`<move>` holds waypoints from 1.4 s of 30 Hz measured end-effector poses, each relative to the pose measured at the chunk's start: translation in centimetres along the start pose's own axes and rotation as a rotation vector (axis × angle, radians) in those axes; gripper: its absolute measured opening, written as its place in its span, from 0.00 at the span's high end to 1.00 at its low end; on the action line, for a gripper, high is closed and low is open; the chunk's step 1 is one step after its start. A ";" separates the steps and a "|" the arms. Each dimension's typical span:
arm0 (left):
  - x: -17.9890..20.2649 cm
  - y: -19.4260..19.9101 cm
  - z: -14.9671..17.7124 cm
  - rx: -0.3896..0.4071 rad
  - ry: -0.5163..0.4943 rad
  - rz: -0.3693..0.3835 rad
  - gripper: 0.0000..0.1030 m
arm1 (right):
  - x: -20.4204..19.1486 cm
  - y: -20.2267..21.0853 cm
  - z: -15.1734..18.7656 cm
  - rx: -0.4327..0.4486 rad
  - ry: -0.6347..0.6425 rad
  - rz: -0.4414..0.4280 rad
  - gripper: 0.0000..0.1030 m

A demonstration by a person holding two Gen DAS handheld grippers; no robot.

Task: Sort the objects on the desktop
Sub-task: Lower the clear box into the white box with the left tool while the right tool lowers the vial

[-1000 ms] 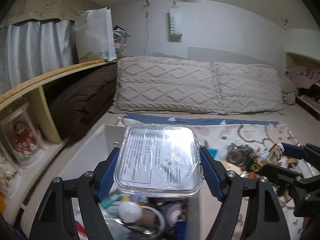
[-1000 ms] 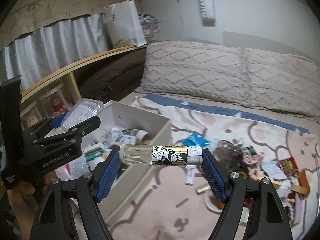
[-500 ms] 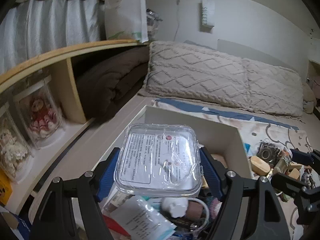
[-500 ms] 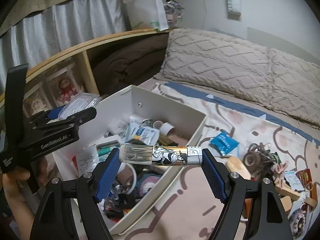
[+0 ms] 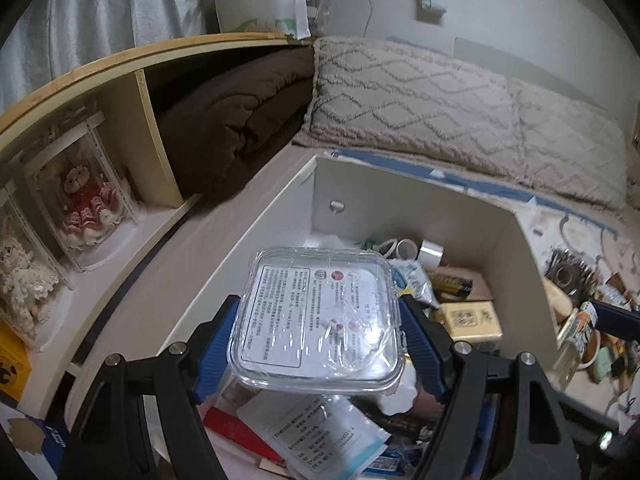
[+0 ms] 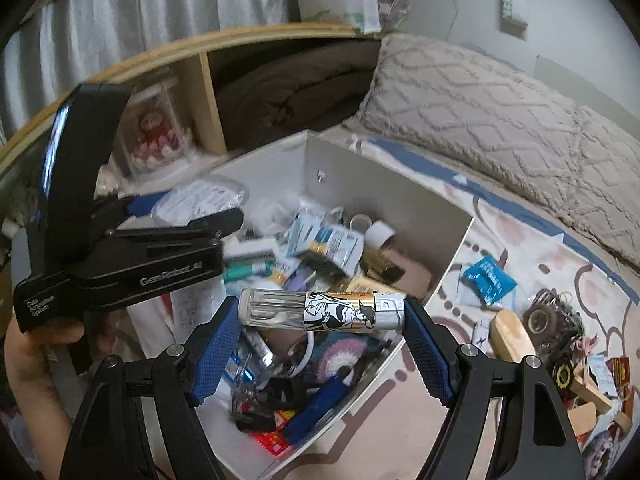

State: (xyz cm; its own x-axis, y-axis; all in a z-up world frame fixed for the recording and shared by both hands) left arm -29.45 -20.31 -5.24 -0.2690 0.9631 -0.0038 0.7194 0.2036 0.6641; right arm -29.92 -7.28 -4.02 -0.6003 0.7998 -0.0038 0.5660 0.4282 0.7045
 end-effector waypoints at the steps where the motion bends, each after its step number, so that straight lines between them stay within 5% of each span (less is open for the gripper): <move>1: 0.1 -0.2 0.1 -0.009 -0.001 0.007 0.25 | -0.3 -0.3 0.0 -0.011 0.006 -0.008 0.22; 32: 1.2 -0.9 1.2 -0.074 -0.030 0.045 0.25 | -3.1 -2.7 1.3 -0.128 0.069 -0.030 0.22; 37: 0.9 -0.3 0.9 -0.046 -0.011 0.039 0.06 | -3.1 -2.7 1.3 -0.127 0.069 -0.029 0.22; 42: 0.8 0.0 0.9 -0.043 -0.011 0.028 0.05 | -3.1 -2.8 1.3 -0.126 0.068 -0.029 0.22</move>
State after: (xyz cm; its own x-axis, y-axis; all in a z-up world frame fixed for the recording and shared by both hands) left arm -29.14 -19.35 -5.94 -0.2415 0.9704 0.0069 0.6980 0.1688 0.6959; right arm -28.89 -10.37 -6.88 -0.6548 0.7555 0.0194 0.4749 0.3913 0.7882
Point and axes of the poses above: each gripper's, at about its wrist camera, not at the fingertips, and y roughly against the way its jaws point, x to its right, z to its underside, the point moved 4 cm from there along -y, roughly the way its jaws point, and after that the axes turned 4 degrees about y, right-handed, at the moved point
